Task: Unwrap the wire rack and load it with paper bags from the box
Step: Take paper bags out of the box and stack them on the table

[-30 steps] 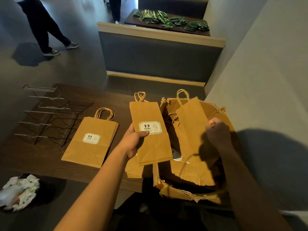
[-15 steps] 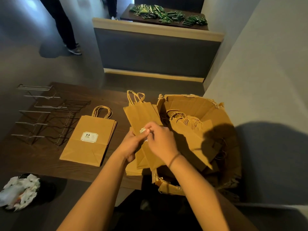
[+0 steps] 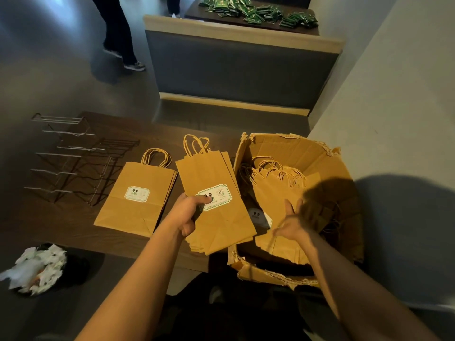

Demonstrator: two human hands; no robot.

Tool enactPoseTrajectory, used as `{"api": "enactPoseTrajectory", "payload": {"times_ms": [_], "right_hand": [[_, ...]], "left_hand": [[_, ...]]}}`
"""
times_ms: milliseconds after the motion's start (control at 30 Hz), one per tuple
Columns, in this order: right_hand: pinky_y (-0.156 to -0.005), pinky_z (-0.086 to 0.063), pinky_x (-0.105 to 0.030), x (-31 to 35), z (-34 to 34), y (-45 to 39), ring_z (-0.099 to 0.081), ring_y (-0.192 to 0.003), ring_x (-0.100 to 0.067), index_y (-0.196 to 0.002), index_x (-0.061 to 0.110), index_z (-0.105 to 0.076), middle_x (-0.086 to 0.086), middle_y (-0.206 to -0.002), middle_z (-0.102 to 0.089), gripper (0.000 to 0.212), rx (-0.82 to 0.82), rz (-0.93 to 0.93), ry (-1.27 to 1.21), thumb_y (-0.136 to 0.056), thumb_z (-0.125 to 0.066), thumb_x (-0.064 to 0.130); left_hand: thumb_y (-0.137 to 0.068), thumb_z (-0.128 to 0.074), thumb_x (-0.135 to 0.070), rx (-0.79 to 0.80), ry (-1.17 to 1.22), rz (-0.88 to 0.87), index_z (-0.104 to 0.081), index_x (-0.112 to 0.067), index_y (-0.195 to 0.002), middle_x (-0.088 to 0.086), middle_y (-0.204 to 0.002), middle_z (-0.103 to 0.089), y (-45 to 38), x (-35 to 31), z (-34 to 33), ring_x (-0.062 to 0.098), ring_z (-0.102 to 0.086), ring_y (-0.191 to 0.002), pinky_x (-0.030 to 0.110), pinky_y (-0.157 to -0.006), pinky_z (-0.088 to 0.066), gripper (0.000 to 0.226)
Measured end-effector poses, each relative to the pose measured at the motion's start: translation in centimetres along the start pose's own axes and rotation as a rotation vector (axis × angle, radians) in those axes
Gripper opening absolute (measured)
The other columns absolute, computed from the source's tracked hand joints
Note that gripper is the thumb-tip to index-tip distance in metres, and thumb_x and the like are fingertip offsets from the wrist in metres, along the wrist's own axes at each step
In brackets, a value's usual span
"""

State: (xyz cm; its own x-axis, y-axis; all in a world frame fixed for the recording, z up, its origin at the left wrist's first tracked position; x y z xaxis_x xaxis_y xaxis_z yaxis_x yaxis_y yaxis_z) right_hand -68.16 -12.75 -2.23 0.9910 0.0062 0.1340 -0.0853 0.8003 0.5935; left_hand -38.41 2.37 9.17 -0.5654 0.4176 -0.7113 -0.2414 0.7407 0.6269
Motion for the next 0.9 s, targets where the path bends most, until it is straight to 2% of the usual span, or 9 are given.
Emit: {"api": "enactPoseTrajectory", "payload": {"times_ms": [133,233,300,367,467,567,633,767,900], "right_hand": [[-0.114,-0.038,-0.058,0.3,-1.6,-0.7,-0.013,-0.151,-0.050,-0.149,0.046,0.028,-0.017,-0.162,0.026,0.139,-0.064,0.017,0.138,-0.069,-0.086,0.050],[-0.103,-0.051,-0.051,2.3,-0.6,-0.2,-0.023,-0.147,-0.050,-0.153,0.042,0.022,-0.024,-0.163,0.010,0.128,-0.043,-0.050,0.213,-0.079,-0.082,0.039],[-0.095,-0.055,-0.047,3.1,0.2,0.9,-0.039,-0.137,-0.047,-0.158,0.035,0.002,-0.027,-0.157,-0.014,0.105,-0.046,-0.041,0.319,-0.085,-0.074,0.035],[-0.086,-0.059,-0.041,3.1,1.5,2.1,-0.058,-0.115,-0.035,-0.147,0.021,-0.037,-0.021,-0.136,-0.047,0.064,-0.086,0.028,0.277,-0.089,-0.065,0.023],[-0.079,-0.059,-0.038,2.7,4.6,4.5,-0.066,-0.093,-0.025,-0.121,0.013,-0.066,-0.011,-0.104,-0.067,0.026,-0.189,0.129,0.019,-0.095,-0.061,0.015],[-0.064,-0.049,-0.032,2.5,8.7,7.0,-0.062,-0.077,-0.018,-0.106,0.018,-0.069,-0.001,-0.087,-0.065,0.016,-0.457,0.115,-0.042,-0.100,-0.057,0.026],[-0.063,-0.042,-0.030,2.4,11.1,8.5,-0.060,-0.074,-0.014,-0.094,0.024,-0.068,0.002,-0.084,-0.065,0.015,-0.514,0.150,-0.160,-0.100,-0.058,0.033],[-0.070,-0.044,-0.025,3.0,16.1,12.0,-0.061,-0.089,-0.016,-0.103,0.016,-0.070,0.000,-0.098,-0.067,0.015,-0.484,0.281,-0.506,-0.101,-0.054,0.017],[-0.074,-0.059,-0.040,5.0,17.0,14.3,-0.071,-0.089,-0.025,-0.115,0.014,-0.067,-0.009,-0.102,-0.072,0.019,-0.205,0.316,-1.140,-0.101,-0.053,0.014]], "left_hand": [[-0.071,-0.072,0.007,-0.017,-0.017,0.004,-0.064,-0.002,-0.111,0.024,-0.110,-0.066,-0.4,-0.4,0.1,0.038,-0.065,-0.098,0.057,-0.096,-0.053,0.042],[-0.076,-0.070,0.010,0.005,-0.031,0.007,-0.065,-0.001,-0.115,0.025,-0.114,-0.069,-0.4,-0.7,-0.3,0.038,-0.067,-0.099,0.054,-0.094,-0.055,0.041],[-0.083,-0.064,0.014,0.014,-0.040,-0.006,-0.064,0.000,-0.120,0.024,-0.118,-0.072,-0.6,-0.6,-0.5,0.037,-0.069,-0.100,0.051,-0.092,-0.056,0.040],[-0.084,-0.063,0.015,0.026,-0.044,-0.020,-0.063,-0.002,-0.121,0.023,-0.117,-0.073,-0.7,-0.6,-0.7,0.034,-0.072,-0.095,0.047,-0.089,-0.057,0.041],[-0.085,-0.063,0.014,0.048,-0.024,-0.025,-0.064,-0.005,-0.120,0.019,-0.113,-0.075,-0.7,-0.5,-0.5,0.029,-0.074,-0.090,0.043,-0.084,-0.059,0.039],[-0.087,-0.063,0.012,0.058,0.003,-0.021,-0.063,-0.004,-0.124,0.019,-0.116,-0.074,-0.8,-0.3,-0.2,0.030,-0.073,-0.092,0.044,-0.085,-0.059,0.040],[-0.087,-0.061,0.013,0.046,0.006,-0.018,-0.062,-0.005,-0.123,0.020,-0.114,-0.074,-0.8,-0.2,-0.2,0.029,-0.073,-0.088,0.041,-0.080,-0.060,0.040],[-0.087,-0.058,0.013,0.031,0.027,-0.010,-0.064,-0.006,-0.120,0.019,-0.110,-0.075,-0.6,-0.2,-0.5,0.028,-0.074,-0.083,0.038,-0.074,-0.061,0.038],[-0.091,-0.064,0.001,0.031,0.028,-0.005,-0.062,-0.004,-0.129,0.021,-0.117,-0.074,-0.6,-0.3,-1.0,0.030,-0.074,-0.088,0.039,-0.074,-0.061,0.038]]}}
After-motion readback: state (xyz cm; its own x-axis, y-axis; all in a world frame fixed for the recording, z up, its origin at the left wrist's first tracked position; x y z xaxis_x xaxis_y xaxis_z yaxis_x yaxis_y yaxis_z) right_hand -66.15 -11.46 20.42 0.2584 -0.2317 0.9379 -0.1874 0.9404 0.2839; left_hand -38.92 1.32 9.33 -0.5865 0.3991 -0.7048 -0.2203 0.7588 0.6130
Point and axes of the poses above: each hand's wrist, its own y-axis away from the middle knuckle, its own z-axis out of the back of the hand, x = y × z, the point moved 2 cm from there along -y, towards the middle knuckle
